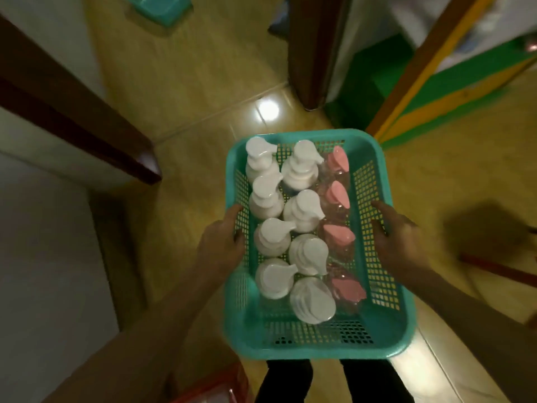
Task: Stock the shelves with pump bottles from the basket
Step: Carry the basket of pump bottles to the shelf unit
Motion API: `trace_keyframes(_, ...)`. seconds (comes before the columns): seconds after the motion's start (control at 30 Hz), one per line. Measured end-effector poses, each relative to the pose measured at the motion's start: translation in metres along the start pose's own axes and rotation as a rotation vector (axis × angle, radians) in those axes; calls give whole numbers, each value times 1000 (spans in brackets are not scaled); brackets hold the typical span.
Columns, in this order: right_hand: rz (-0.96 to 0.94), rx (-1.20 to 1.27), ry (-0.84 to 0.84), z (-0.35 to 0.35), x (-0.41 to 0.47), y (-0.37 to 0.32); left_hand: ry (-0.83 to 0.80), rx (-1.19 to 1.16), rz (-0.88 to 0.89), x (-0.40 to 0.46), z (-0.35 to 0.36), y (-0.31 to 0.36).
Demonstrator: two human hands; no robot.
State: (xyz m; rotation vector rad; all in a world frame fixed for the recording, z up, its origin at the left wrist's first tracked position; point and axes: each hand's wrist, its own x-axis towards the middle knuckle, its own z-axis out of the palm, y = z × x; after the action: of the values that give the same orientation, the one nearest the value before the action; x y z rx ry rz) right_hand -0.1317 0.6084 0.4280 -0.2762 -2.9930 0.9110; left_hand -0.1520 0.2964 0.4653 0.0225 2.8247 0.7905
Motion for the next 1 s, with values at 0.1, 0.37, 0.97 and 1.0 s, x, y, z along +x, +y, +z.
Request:
trace_keyframes(0.1, 121, -9, 65, -35, -3, 56, -63, -1, 97, 27, 35, 58)
trace_keyframes(0.37, 305, 1, 181, -152, -18, 203, -232, 41, 246, 62, 137, 231)
trace_keyframes(0.97, 689, 144, 355, -308, 1, 385, -408, 236, 463, 155, 261, 521)
trace_keyframes(1.0, 703, 164, 349, -311, 10, 391, -410, 244, 468, 165, 265, 530)
